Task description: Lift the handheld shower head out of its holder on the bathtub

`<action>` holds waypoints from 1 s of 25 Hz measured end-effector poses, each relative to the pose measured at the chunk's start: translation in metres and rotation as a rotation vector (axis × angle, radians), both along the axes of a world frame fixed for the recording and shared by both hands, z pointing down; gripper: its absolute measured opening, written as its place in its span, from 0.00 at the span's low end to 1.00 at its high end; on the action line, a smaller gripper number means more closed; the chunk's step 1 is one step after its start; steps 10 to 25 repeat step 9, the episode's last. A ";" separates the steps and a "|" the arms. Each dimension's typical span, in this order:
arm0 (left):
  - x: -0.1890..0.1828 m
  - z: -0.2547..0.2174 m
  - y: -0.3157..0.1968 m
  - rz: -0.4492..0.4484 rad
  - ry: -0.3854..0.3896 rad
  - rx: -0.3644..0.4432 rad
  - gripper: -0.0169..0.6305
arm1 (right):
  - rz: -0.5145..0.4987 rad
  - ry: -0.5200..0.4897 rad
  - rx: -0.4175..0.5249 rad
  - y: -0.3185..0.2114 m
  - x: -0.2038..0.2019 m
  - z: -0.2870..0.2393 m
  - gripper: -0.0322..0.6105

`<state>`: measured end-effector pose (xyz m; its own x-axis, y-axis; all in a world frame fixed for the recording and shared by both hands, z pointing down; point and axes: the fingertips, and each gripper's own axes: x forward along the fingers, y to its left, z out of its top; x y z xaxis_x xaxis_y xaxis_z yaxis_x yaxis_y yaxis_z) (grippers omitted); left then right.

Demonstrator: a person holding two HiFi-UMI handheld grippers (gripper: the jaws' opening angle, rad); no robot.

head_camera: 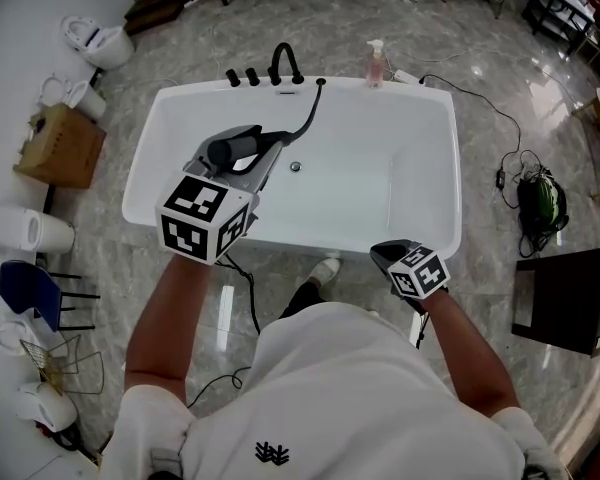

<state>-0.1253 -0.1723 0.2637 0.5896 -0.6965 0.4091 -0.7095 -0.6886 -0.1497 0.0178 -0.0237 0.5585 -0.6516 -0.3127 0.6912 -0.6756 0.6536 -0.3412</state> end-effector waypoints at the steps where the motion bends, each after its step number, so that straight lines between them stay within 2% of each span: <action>1: 0.000 0.000 -0.001 0.001 0.002 -0.001 0.24 | 0.002 0.000 -0.001 0.000 -0.001 0.000 0.07; 25: 0.000 0.000 -0.005 0.012 0.003 0.000 0.24 | 0.013 -0.002 -0.010 -0.002 0.002 0.005 0.07</action>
